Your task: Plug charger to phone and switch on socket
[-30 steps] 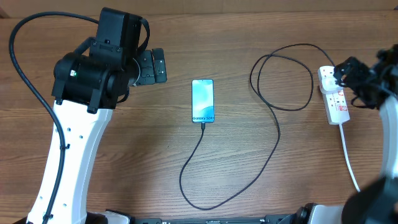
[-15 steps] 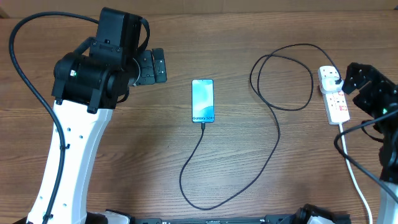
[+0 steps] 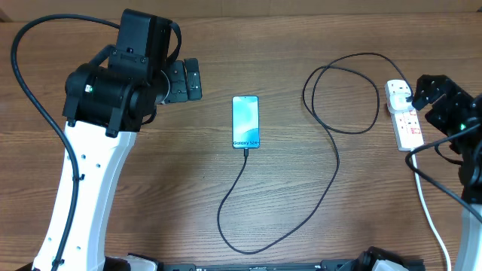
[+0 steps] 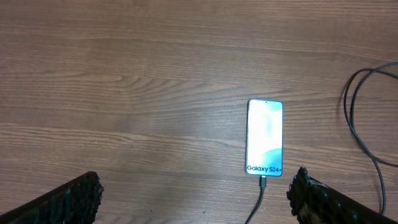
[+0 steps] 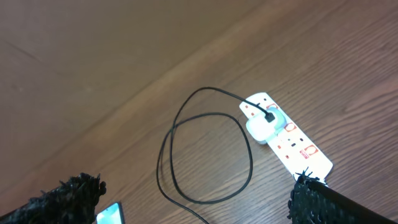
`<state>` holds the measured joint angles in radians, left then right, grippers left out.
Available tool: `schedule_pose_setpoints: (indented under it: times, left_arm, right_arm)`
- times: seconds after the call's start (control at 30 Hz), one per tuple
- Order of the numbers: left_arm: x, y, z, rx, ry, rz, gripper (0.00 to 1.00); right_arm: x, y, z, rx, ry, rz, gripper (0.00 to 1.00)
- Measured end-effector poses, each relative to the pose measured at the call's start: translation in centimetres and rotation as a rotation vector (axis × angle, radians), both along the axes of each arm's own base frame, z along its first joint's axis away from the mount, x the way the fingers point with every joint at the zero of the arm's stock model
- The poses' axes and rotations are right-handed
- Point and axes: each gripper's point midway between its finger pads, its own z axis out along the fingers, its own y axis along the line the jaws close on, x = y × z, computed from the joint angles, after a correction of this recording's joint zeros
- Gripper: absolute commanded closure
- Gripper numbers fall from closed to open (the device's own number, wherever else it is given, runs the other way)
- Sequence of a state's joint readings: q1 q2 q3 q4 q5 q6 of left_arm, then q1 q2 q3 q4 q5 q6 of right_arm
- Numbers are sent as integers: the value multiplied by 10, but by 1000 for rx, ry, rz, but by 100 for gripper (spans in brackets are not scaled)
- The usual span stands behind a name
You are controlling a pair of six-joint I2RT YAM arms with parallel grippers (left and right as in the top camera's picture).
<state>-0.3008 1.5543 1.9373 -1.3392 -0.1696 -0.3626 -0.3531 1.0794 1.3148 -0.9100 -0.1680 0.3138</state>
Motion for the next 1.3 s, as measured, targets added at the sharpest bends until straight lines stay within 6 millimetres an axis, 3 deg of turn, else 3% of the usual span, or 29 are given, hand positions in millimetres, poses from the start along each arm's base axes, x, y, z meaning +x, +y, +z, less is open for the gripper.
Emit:
schedule_pose_setpoints:
  times: [0.67, 1.3]
  left_arm:
    - [0, 0, 0, 0, 0, 0, 0]
    - [0, 0, 0, 0, 0, 0, 0]
  right_arm:
    - [40, -15, -80, 86, 232, 0, 0]
    - [48, -18, -83, 84, 225, -1, 0]
